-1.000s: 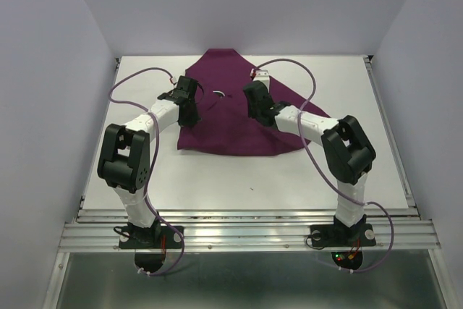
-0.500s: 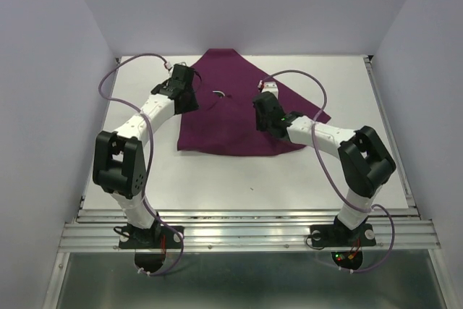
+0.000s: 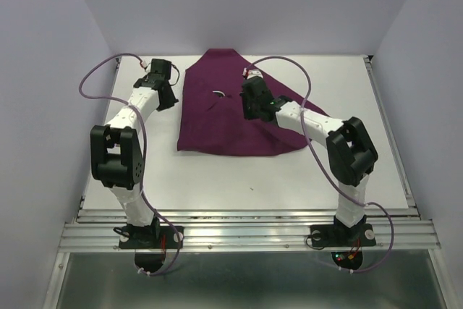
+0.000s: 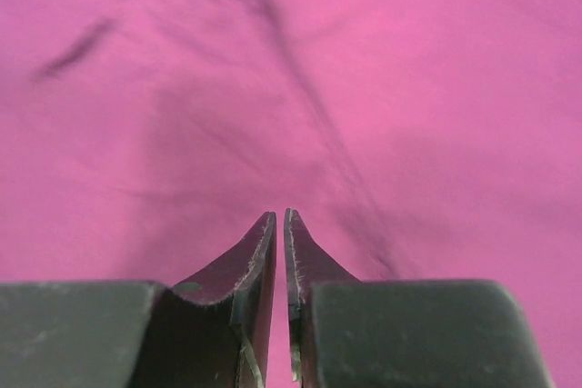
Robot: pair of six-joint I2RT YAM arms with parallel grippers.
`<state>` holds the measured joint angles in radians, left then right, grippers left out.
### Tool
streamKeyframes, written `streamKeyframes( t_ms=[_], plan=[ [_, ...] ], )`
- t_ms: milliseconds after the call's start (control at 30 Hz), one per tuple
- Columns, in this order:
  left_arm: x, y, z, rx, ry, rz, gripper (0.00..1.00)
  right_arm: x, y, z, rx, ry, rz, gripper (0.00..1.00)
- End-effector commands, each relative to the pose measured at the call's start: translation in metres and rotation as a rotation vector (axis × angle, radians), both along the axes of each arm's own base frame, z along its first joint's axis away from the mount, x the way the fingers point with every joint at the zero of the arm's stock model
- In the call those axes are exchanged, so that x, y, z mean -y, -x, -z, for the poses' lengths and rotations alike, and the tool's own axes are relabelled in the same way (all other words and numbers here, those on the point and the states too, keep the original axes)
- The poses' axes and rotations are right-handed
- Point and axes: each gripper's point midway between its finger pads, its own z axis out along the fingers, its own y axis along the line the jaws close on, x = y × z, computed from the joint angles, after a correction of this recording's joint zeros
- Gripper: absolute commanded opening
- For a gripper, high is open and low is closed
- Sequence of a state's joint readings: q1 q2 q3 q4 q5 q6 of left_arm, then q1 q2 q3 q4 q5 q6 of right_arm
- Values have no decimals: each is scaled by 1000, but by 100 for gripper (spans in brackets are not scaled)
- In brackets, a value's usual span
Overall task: Prepare the surgical pack
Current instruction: Pack the surgical kit at the center of the board.
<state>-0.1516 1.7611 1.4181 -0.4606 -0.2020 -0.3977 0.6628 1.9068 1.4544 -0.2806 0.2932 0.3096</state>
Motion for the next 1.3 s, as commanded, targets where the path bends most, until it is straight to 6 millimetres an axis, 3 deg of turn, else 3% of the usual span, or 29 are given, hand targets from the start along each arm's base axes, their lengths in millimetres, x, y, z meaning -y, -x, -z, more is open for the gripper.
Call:
streamKeyframes(
  t_ms=[0, 67, 133, 400, 533, 733, 933, 1000, 1033, 1100, 1133, 1200, 1267],
  plan=[
    [-2, 2, 7, -40, 2, 8, 0, -38, 4, -1, -81, -85, -117, 14],
    [-7, 2, 15, -46, 13, -16, 0, -48, 6, 15, -141, -97, -144, 14],
    [-5, 0, 29, -74, 56, -3, 0, -62, 1, 14, -162, -127, -162, 13],
    [3, 3, 77, -180, 83, 21, 0, -83, 2, 42, -250, -175, -199, 13],
    [13, 11, 89, -206, 95, 43, 0, -93, 1, 50, -275, -198, -218, 13],
    [41, 21, 89, -195, 130, 99, 0, -110, 11, 54, -312, -258, -272, 13],
    [56, 43, 93, -195, 161, 125, 0, -105, 20, 53, -307, -278, -272, 12],
    [64, 50, 93, -202, 159, 144, 0, -105, 21, 42, -281, -297, -278, 12],
    [66, 52, 89, -193, 162, 149, 0, -104, 31, 48, -297, -292, -282, 12],
    [76, 58, 84, -186, 162, 176, 0, -102, 33, 39, -275, -309, -282, 11],
    [80, 60, 83, -185, 162, 184, 0, -97, 40, 46, -292, -300, -277, 11],
    [88, 68, 80, -185, 160, 210, 0, -97, 48, 38, -278, -310, -290, 10],
    [91, 78, 81, -195, 154, 222, 0, -92, 62, 47, -294, -296, -291, 10]
  ],
)
